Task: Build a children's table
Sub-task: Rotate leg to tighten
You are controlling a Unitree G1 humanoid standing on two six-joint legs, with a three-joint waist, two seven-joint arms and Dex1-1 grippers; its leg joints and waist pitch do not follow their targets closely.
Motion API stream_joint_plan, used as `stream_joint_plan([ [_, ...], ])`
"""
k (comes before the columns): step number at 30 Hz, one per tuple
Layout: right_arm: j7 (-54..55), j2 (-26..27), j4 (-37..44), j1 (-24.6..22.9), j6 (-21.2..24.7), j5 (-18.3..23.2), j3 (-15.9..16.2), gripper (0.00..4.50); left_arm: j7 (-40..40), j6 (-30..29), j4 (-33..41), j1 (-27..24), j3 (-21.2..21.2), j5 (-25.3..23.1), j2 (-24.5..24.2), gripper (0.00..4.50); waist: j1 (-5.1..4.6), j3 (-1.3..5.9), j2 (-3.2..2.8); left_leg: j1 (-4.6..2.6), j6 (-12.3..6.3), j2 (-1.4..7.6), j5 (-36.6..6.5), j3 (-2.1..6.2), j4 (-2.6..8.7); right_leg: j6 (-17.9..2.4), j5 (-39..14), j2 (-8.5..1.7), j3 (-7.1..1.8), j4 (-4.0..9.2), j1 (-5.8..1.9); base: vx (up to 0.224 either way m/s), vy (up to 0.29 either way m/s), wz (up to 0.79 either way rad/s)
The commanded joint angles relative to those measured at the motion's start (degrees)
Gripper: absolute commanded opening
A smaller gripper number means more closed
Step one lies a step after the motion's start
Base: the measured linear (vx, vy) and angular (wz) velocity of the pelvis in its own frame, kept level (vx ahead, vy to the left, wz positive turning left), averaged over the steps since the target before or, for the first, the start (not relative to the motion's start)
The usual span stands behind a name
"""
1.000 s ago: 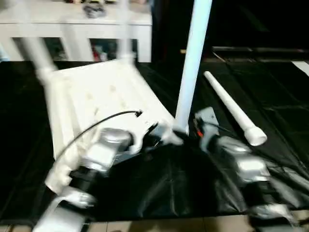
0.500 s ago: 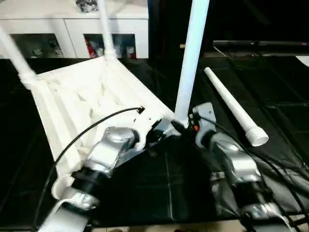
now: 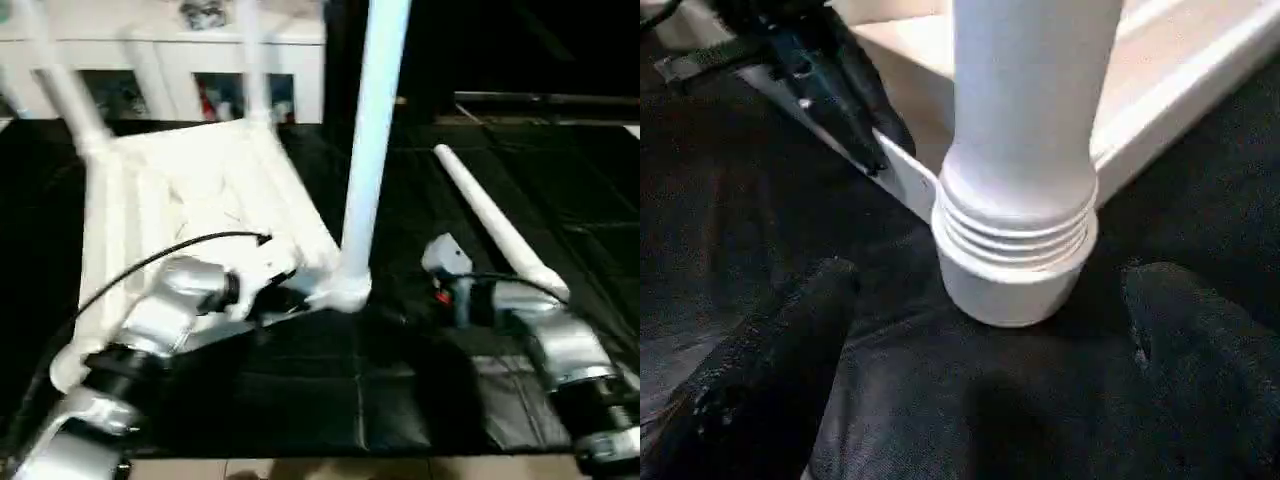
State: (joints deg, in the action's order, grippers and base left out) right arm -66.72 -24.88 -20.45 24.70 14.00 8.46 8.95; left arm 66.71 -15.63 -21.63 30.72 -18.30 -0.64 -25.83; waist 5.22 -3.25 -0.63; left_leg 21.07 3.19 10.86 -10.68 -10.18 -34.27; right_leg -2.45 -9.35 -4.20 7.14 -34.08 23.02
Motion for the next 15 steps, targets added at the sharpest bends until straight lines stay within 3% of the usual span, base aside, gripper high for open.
stream_joint_plan([
  [1,-3.1,-1.3,0.5,1.6,-1.0,0.1,1.4,4.47,5.2,2.9,1.1,0.0,-2.7,0.8,-0.6,0.0,0.17,4.2,0.03,-0.88,-3.98,3.11,-9.9,0.9,3.68,-10.1,-14.0,-4.9,-3.87,4.14,-3.26,0.0,0.0,0.0],
  [4,-5.5,-1.9,0.4,2.4,-1.2,0.2,2.7,4.47,7.3,4.3,1.0,0.1,-3.9,0.8,-1.4,0.0,0.74,4.19,-0.22,-1.09,-3.68,3.21,-10.1,0.87,3.7,-10.3,-14.1,-4.95,-3.97,4.04,-3.1,0.0,0.0,0.0],
  [7,-7.3,-1.6,-0.7,3.5,-2.4,-1.3,4.8,4.47,9.3,6.9,0.0,0.4,-5.2,0.1,-1.9,0.0,1.39,4.18,-0.1,-1.2,-3.22,3.27,-10.5,0.85,3.73,-9.9,-15.1,-5.11,-4.03,4.09,-2.96,0.0,0.0,0.0],
  [15,-7.5,-0.6,-3.3,5.3,-4.2,-3.1,6.9,4.47,9.9,8.9,-1.0,0.8,-6.0,-0.9,-1.8,0.0,1.29,4.1,0.14,-0.98,-2.3,3.14,-10.9,0.88,3.86,-9.0,-17.2,-5.13,-4.08,4.16,-3.16,0.0,0.0,0.0],
])
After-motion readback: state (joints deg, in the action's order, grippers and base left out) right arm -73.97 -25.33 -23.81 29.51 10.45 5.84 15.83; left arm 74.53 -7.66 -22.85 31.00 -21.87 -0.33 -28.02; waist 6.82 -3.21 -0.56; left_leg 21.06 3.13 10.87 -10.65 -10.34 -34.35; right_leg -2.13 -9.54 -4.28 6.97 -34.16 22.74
